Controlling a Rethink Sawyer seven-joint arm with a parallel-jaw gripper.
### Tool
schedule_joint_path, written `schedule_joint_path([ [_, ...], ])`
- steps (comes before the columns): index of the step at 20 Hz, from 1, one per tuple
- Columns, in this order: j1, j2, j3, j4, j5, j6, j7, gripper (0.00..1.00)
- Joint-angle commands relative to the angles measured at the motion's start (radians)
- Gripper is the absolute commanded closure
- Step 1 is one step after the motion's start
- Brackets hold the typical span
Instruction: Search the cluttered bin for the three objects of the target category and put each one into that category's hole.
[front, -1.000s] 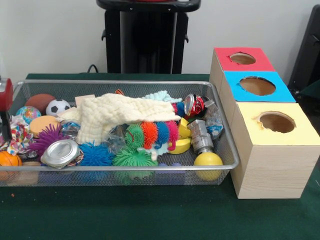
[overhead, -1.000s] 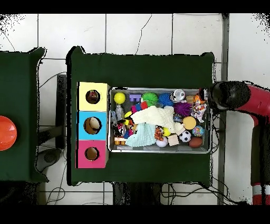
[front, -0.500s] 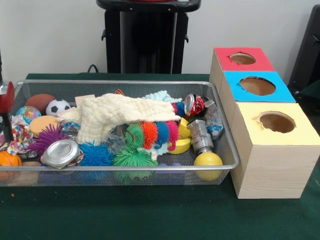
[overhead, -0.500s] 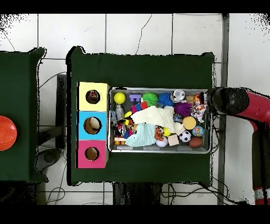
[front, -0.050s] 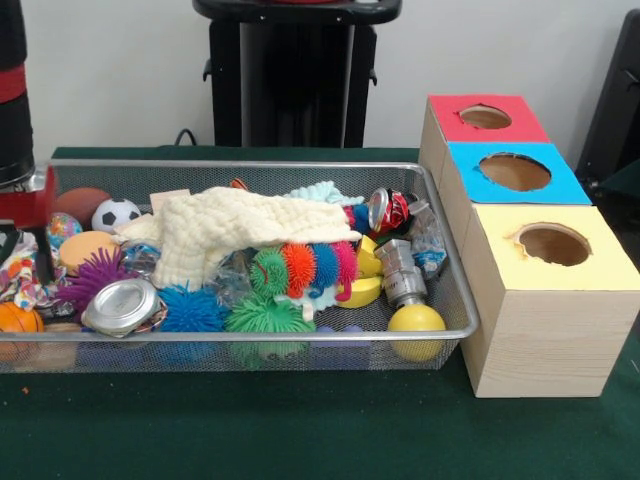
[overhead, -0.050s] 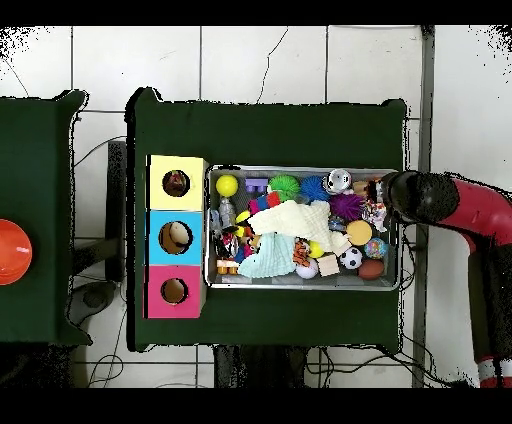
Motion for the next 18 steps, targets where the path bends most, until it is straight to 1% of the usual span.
schedule_joint_path([
  [1, 0.024, -0.021, 0.017, 0.111, -0.069, -0.040, -0.147, 0.00],
  [7, 0.002, -0.002, 0.022, 0.112, -0.086, -0.065, -0.156, 0.00],
  [12, -0.032, 0.034, 0.028, 0.108, -0.109, -0.100, -0.177, 0.00],
  [18, -0.061, 0.087, 0.027, 0.118, -0.133, -0.165, -0.169, 0.00],
])
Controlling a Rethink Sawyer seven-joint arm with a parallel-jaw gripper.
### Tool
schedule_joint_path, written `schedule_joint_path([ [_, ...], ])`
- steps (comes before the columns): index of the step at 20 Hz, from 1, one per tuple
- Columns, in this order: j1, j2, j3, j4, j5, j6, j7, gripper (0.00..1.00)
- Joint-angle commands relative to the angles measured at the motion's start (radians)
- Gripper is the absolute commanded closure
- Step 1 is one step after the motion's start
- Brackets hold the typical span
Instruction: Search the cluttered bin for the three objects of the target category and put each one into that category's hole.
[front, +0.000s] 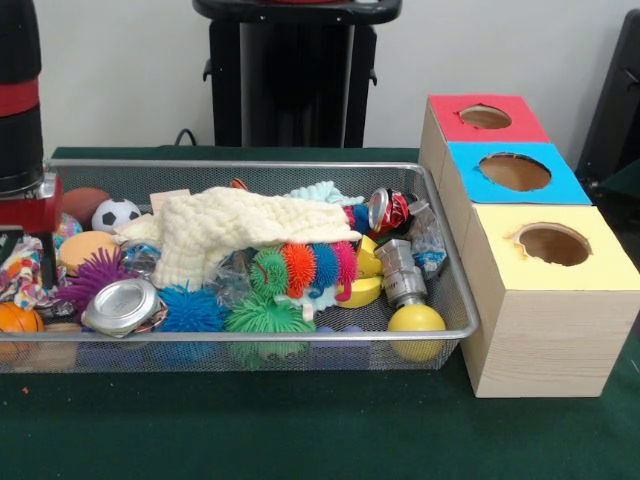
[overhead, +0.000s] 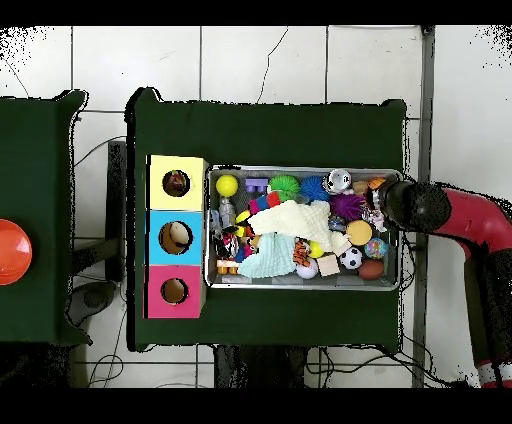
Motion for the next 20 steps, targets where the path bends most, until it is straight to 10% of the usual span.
schedule_joint_path([
  [1, -0.046, 0.077, 0.024, 0.086, -0.084, -0.102, -0.166, 0.00],
  [20, -0.042, 0.102, -0.001, 0.116, -0.122, -0.139, -0.105, 0.00],
])
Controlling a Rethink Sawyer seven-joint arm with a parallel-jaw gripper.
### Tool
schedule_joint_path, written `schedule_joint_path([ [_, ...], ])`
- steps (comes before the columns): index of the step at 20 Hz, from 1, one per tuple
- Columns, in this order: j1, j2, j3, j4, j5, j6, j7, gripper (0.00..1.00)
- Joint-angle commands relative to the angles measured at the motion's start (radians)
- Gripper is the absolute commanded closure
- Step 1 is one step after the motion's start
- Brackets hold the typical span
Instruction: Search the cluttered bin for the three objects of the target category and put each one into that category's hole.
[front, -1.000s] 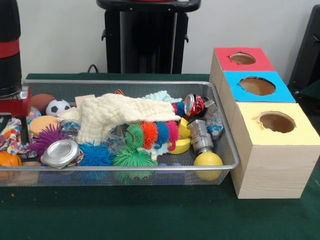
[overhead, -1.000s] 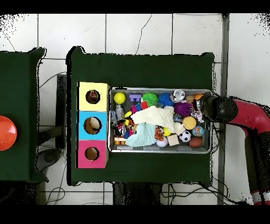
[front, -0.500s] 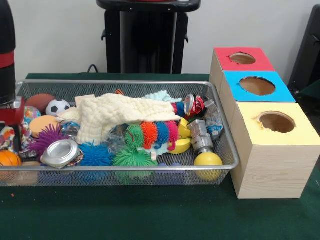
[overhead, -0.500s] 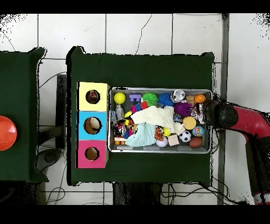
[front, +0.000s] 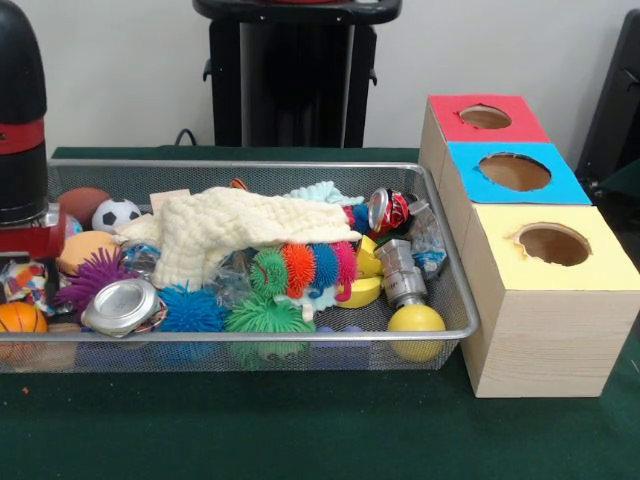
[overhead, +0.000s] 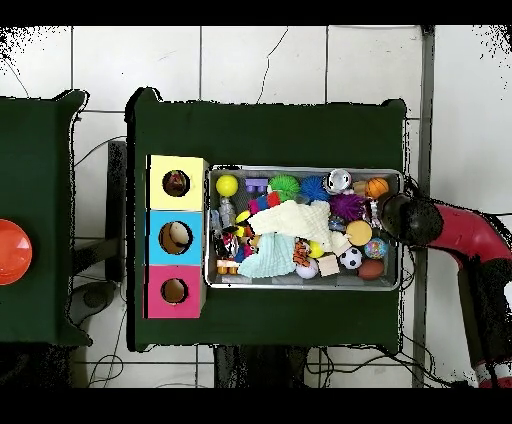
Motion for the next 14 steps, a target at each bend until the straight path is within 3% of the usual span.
schedule_joint_path([
  [1, 0.003, 0.017, -0.006, 0.111, -0.065, -0.042, -0.099, 0.00],
  [14, 0.044, -0.066, -0.065, 0.163, -0.064, -0.031, -0.033, 0.00],
])
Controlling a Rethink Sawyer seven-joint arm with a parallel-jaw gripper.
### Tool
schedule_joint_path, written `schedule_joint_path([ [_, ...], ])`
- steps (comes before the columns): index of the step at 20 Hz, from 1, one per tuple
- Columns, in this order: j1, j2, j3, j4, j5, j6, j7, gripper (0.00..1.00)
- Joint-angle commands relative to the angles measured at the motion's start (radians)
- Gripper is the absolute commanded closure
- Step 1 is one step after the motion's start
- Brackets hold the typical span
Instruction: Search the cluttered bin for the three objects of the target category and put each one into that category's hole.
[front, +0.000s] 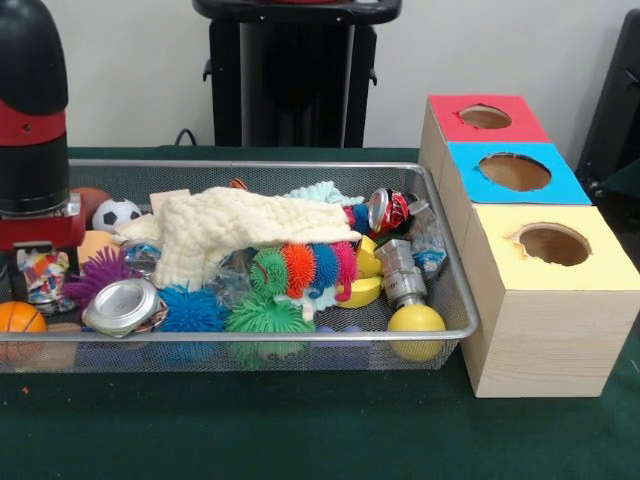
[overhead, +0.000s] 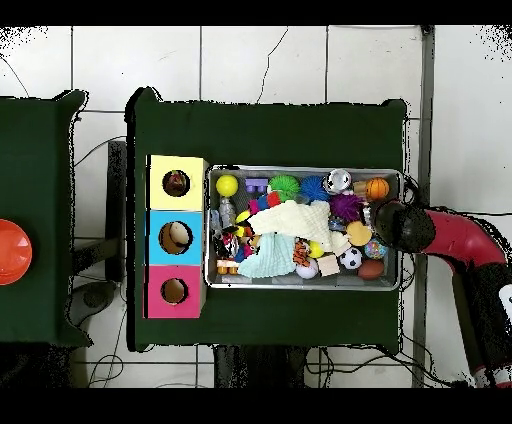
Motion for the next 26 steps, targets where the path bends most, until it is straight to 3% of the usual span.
schedule_joint_path([
  [1, 0.040, -0.045, -0.053, 0.102, -0.062, 0.003, -0.026, 0.00],
  [8, 0.052, -0.055, -0.071, 0.117, -0.064, -0.010, -0.027, 0.00],
  [9, 0.053, -0.054, -0.072, 0.116, -0.064, -0.011, -0.029, 1.00],
  [21, 0.054, -0.033, -0.068, 0.090, -0.063, -0.010, -0.060, 1.00],
  [26, 0.055, -0.071, -0.028, 0.118, 0.003, 0.006, -0.028, 1.00],
])
